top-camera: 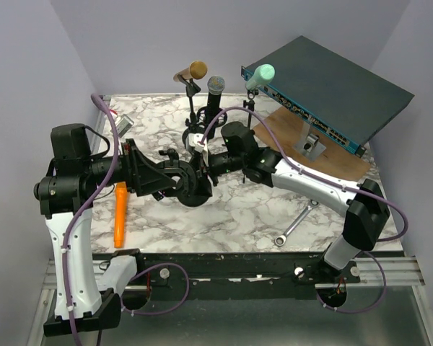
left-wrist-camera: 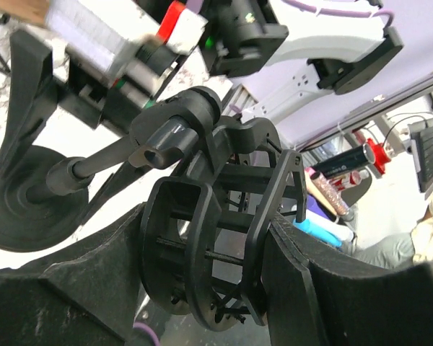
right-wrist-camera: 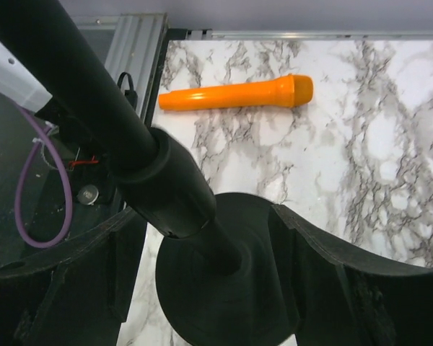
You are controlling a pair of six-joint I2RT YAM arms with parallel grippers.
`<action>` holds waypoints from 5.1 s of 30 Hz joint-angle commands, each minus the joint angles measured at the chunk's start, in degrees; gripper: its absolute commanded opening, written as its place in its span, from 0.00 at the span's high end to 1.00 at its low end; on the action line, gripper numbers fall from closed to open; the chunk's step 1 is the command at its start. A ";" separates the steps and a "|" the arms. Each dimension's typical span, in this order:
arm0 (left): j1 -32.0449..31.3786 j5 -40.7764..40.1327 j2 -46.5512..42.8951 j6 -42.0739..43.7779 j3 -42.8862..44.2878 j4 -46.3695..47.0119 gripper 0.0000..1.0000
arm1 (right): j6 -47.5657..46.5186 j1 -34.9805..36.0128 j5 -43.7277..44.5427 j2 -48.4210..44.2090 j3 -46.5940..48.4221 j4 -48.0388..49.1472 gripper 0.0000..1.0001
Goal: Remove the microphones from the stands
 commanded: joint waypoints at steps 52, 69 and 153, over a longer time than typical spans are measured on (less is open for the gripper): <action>8.12 -4.11 -16.39 -9.00 -25.98 55.24 0.02 | 26.71 -1.52 -12.54 1.86 3.90 9.34 0.99; -4.56 -13.70 -8.76 -29.42 -37.68 89.43 0.27 | 27.33 -1.50 -16.16 3.62 5.32 9.56 0.99; -16.57 -41.29 -15.30 -9.93 -27.41 50.32 0.65 | 18.66 -0.98 14.60 -0.06 6.79 -2.34 0.99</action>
